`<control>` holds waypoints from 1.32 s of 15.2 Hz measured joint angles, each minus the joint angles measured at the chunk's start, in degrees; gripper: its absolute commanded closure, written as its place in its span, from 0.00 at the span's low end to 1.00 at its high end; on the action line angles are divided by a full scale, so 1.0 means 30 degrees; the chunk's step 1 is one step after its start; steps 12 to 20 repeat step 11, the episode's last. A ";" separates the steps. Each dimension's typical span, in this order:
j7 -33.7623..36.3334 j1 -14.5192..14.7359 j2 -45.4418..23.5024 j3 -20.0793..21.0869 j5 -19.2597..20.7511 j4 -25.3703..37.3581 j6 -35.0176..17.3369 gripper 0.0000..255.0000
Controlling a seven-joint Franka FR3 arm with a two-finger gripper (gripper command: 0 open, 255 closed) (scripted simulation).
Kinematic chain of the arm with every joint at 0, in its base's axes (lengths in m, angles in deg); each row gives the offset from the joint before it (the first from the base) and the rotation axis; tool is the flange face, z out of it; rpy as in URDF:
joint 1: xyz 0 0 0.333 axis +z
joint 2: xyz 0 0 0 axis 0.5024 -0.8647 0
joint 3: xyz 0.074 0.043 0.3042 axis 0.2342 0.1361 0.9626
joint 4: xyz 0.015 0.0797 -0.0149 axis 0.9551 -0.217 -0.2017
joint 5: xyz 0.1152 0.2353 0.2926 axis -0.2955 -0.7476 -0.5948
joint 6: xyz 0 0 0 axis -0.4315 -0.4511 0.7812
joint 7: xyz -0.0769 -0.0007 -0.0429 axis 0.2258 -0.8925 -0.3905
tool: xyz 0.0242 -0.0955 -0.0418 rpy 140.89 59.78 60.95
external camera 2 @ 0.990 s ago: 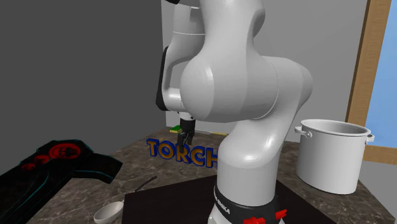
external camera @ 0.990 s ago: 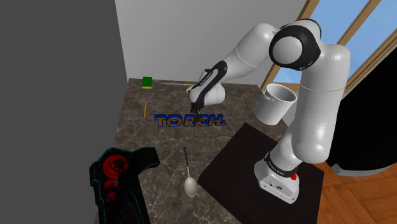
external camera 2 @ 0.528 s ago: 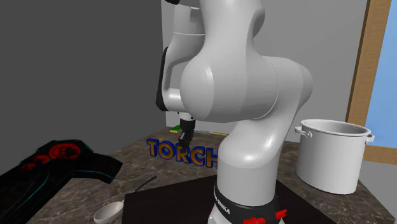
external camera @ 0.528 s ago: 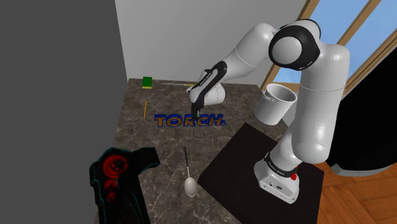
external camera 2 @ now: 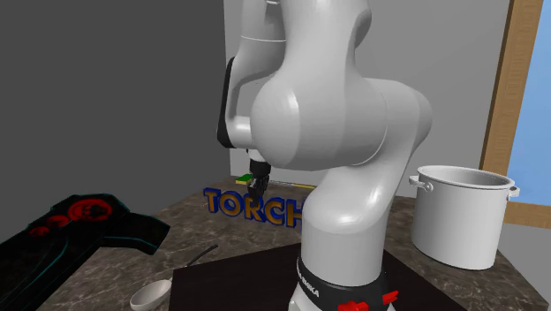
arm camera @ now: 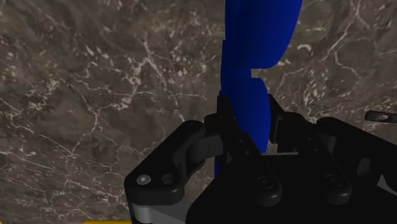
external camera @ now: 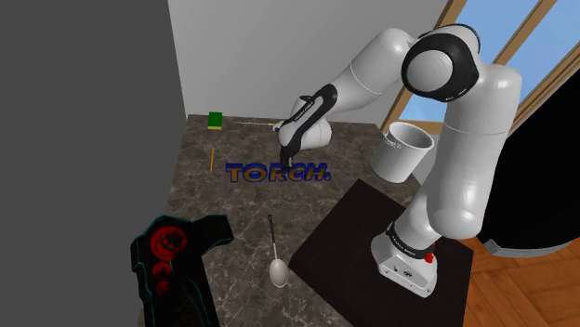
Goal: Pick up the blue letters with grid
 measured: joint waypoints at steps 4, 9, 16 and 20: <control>0.0782 0.0554 0.1091 -0.0677 0.0875 -0.0258 0.0810 1.00; 0.1662 0.1024 0.2424 -0.1406 0.2017 -0.0506 0.1838 1.00; 0.1985 0.1153 0.2807 -0.1605 0.2408 -0.0478 0.2222 1.00; 0.1985 0.1153 0.2807 -0.1605 0.2408 -0.0478 0.2222 1.00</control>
